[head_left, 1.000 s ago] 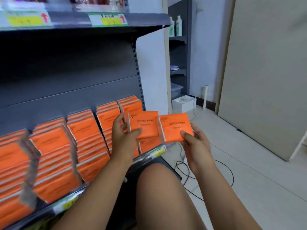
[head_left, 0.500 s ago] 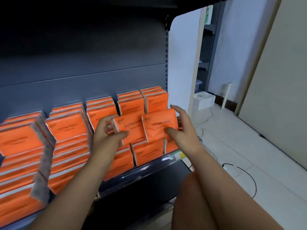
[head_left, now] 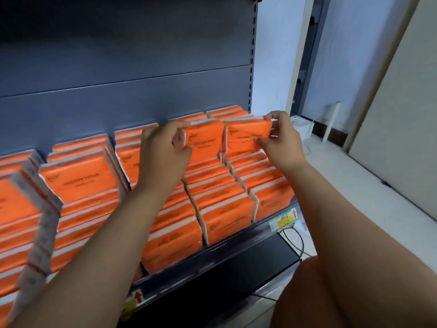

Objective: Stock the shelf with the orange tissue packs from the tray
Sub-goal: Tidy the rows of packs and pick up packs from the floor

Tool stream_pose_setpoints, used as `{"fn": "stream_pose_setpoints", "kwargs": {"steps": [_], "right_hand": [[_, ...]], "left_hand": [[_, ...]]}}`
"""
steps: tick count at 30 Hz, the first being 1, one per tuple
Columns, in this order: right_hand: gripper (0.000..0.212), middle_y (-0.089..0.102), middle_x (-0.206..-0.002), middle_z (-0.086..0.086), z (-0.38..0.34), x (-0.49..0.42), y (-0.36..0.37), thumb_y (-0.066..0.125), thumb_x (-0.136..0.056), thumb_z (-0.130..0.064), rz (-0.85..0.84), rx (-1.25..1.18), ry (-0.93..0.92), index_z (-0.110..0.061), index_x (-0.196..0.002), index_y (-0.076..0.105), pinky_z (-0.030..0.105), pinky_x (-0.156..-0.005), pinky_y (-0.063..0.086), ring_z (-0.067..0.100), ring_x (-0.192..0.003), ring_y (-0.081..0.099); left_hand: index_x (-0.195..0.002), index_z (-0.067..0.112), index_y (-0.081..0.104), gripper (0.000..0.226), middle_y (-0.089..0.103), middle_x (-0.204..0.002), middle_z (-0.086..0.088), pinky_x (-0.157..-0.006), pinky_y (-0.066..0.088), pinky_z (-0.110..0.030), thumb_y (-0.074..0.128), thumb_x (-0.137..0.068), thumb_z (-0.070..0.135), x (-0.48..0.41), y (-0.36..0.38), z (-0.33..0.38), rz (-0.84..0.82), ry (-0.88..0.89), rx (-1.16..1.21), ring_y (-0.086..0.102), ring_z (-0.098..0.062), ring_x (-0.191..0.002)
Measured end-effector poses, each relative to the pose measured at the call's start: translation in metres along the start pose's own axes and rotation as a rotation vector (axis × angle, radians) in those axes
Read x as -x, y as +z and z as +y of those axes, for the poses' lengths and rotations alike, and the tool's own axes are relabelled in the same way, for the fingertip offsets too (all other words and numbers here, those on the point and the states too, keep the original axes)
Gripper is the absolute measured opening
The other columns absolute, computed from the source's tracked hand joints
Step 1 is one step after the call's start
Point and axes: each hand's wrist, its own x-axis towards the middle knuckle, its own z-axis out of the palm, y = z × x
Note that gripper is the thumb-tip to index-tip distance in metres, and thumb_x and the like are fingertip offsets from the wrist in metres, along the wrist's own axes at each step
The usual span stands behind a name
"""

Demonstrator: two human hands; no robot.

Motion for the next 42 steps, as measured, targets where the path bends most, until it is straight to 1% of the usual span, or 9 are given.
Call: {"fn": "stream_pose_setpoints", "kwargs": {"steps": [7, 10, 15, 23, 25, 29, 31, 35, 42], "right_hand": [[0.049, 0.063, -0.112, -0.018, 0.016, -0.021, 0.015, 0.065, -0.088, -0.004, -0.124, 0.039, 0.020, -0.040, -0.118, 0.051, 0.048, -0.084, 0.062, 0.014, -0.099, 0.070], [0.050, 0.064, -0.118, -0.008, 0.018, -0.022, 0.018, 0.065, -0.089, -0.005, -0.111, 0.079, -0.015, -0.034, -0.127, 0.051, 0.047, -0.095, 0.057, 0.016, -0.103, 0.066], [0.051, 0.058, -0.130, -0.001, 0.020, -0.018, 0.023, 0.060, -0.088, -0.010, -0.069, 0.182, -0.093, -0.028, -0.135, 0.051, 0.046, -0.103, 0.051, 0.021, -0.115, 0.059], [0.060, 0.049, -0.141, 0.004, 0.018, -0.018, 0.019, 0.063, -0.086, -0.006, -0.109, 0.250, -0.091, -0.023, -0.142, 0.049, 0.042, -0.108, 0.047, 0.023, -0.124, 0.055], [0.067, 0.046, -0.146, 0.004, 0.016, -0.015, 0.017, 0.063, -0.084, -0.005, -0.137, 0.285, -0.093, -0.021, -0.147, 0.046, 0.035, -0.110, 0.042, 0.022, -0.131, 0.049], [0.075, 0.037, -0.161, 0.007, 0.010, -0.002, 0.015, 0.057, -0.084, -0.005, -0.111, 0.402, -0.161, -0.016, -0.155, 0.037, 0.041, -0.121, 0.032, 0.024, -0.149, 0.034], [0.080, 0.029, -0.167, 0.008, 0.002, 0.006, 0.013, 0.057, -0.085, -0.005, -0.117, 0.458, -0.218, -0.014, -0.159, 0.031, 0.040, -0.125, 0.023, 0.027, -0.155, 0.024], [0.081, 0.028, -0.168, 0.007, -0.014, 0.019, 0.010, 0.060, -0.085, -0.008, -0.133, 0.464, -0.271, -0.014, -0.160, 0.031, 0.041, -0.127, 0.022, 0.028, -0.157, 0.019], [0.060, 0.041, -0.159, 0.009, -0.032, 0.057, -0.027, 0.057, -0.101, -0.033, -0.044, 0.363, -0.166, -0.012, -0.154, 0.040, 0.037, -0.117, 0.032, 0.023, -0.148, 0.033]], "left_hand": [[-0.123, 0.024, 0.069, 0.046, 0.064, -0.086, 0.007, -0.090, 0.048, -0.045, 0.080, -0.079, 0.015, 0.006, 0.004, -0.010, -0.034, 0.150, -0.294, 0.051, -0.033, -0.108], [-0.126, 0.024, 0.065, 0.048, 0.072, -0.104, 0.000, -0.096, 0.043, -0.048, 0.079, -0.081, 0.021, 0.006, 0.003, -0.014, -0.063, 0.154, -0.428, 0.048, -0.035, -0.118], [-0.128, 0.014, 0.061, 0.052, 0.060, -0.137, -0.007, -0.111, 0.038, -0.055, 0.080, -0.081, 0.021, -0.001, 0.007, -0.021, -0.178, 0.153, -0.560, 0.035, -0.039, -0.139], [-0.128, 0.011, 0.059, 0.051, 0.064, -0.132, -0.014, -0.119, 0.030, -0.053, 0.081, -0.082, 0.017, -0.005, 0.011, -0.021, -0.221, 0.134, -0.551, 0.034, -0.041, -0.144], [-0.130, 0.012, 0.059, 0.053, 0.064, -0.133, -0.013, -0.119, 0.030, -0.053, 0.080, -0.082, 0.019, -0.005, 0.010, -0.020, -0.223, 0.126, -0.557, 0.034, -0.040, -0.143], [-0.132, 0.006, 0.058, 0.053, 0.064, -0.131, -0.017, -0.116, 0.033, -0.053, 0.075, -0.087, 0.027, -0.008, 0.010, -0.012, -0.198, 0.131, -0.576, 0.041, -0.042, -0.136], [-0.134, 0.003, 0.056, 0.053, 0.060, -0.136, -0.020, -0.117, 0.033, -0.054, 0.071, -0.090, 0.030, -0.008, 0.012, -0.004, -0.197, 0.145, -0.568, 0.044, -0.043, -0.134], [-0.142, 0.005, 0.052, 0.060, 0.047, -0.154, -0.018, -0.121, 0.029, -0.055, 0.067, -0.092, 0.035, -0.005, 0.019, 0.013, -0.220, 0.207, -0.587, 0.039, -0.040, -0.143], [-0.144, 0.008, 0.049, 0.064, 0.048, -0.155, -0.013, -0.122, 0.028, -0.055, 0.052, -0.096, 0.052, 0.029, 0.036, 0.089, -0.221, 0.155, -0.533, 0.038, -0.040, -0.145]]}}
